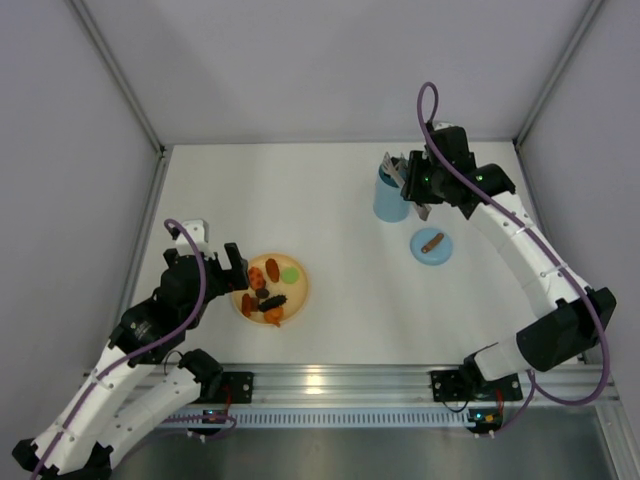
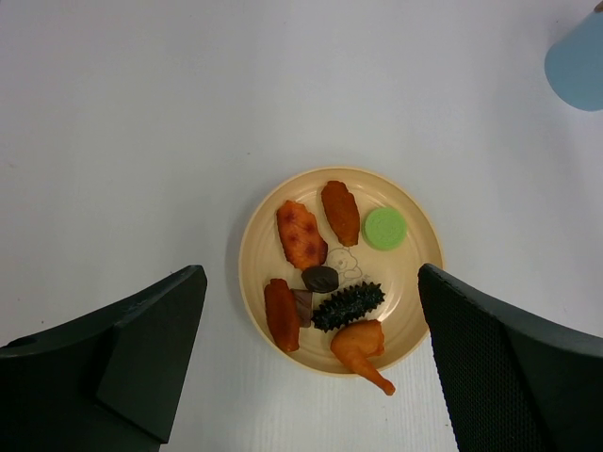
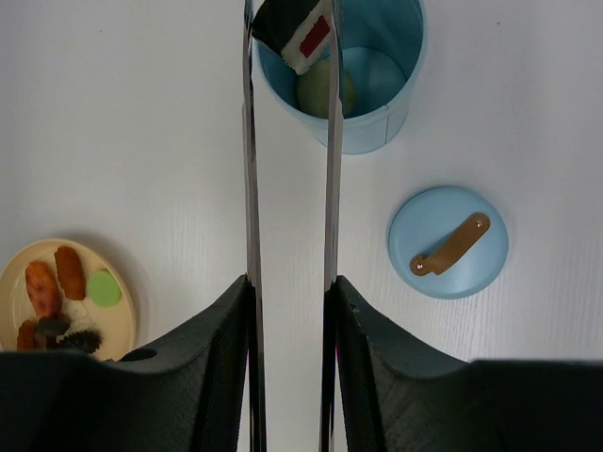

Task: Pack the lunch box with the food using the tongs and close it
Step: Place the fake food in the packing box, then pick up the fake food from the plate.

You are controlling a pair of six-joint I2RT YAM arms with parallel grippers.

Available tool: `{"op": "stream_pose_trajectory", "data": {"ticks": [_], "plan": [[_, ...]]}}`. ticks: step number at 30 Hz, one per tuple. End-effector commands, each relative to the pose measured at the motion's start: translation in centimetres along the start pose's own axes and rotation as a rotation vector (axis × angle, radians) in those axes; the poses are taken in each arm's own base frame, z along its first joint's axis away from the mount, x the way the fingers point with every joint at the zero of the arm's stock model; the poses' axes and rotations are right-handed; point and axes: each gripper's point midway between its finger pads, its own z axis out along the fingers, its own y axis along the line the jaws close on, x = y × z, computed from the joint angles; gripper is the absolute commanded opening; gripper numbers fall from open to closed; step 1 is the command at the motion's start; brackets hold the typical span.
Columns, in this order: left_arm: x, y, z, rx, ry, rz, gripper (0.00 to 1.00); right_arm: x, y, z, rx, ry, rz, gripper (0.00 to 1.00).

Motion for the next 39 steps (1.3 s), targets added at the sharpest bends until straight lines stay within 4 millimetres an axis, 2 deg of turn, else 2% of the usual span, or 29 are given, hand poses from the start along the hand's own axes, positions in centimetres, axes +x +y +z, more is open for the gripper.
{"op": "stream_pose_trajectory", "data": {"ticks": [1, 12, 19, 23, 28, 29, 30, 32, 35, 37, 38, 39], "plan": [[-0.7, -0.1, 0.0, -0.003, -0.031, -0.02, 0.99, -2.6, 0.4, -1.3, -0.037, -0.086, 0.001, 0.3], [-0.8, -0.1, 0.0, -0.001, -0.031, -0.022, 0.99, -2.4, -0.9, -1.7, 0.023, -0.092, 0.002, 0.5], [-0.7, -0.2, 0.0, 0.001, -0.029, -0.02, 0.99, -3.1, -0.9, -3.2, 0.016, -0.115, -0.002, 0.53], [-0.7, -0.1, 0.0, -0.001, -0.031, -0.022, 0.99, -3.0, 0.2, -4.8, -0.033, -0.13, -0.013, 0.53], [-0.7, -0.1, 0.0, -0.003, -0.03, -0.021, 0.99, -1.4, 3.6, -7.0, -0.129, -0.128, -0.059, 0.52], [-0.7, -0.1, 0.0, -0.004, -0.028, -0.019, 0.99, -0.9, 4.4, -7.3, -0.151, -0.127, -0.063, 0.52], [-0.6, -0.1, 0.0, -0.006, -0.028, -0.02, 0.99, -0.1, 6.3, -7.9, -0.194, -0.129, -0.09, 0.52], [-0.7, -0.1, 0.0, -0.005, -0.029, -0.018, 0.99, 1.7, 7.9, -7.9, -0.216, -0.107, -0.112, 0.52], [-0.6, 0.0, 0.1, -0.008, -0.028, -0.02, 0.99, 5.6, 12.4, -8.2, -0.311, -0.055, -0.176, 0.51], [-0.7, 0.0, 0.1, -0.01, -0.03, -0.021, 0.99, 7.7, 14.1, -7.6, -0.342, -0.021, -0.195, 0.51], [-0.6, 0.0, 0.0, -0.011, -0.029, -0.02, 0.99, 9.2, 15.5, -7.9, -0.374, -0.004, -0.222, 0.51], [-0.7, 0.1, 0.1, -0.013, -0.03, -0.022, 0.99, 10.5, 16.1, -7.3, -0.377, 0.013, -0.239, 0.51]]}}
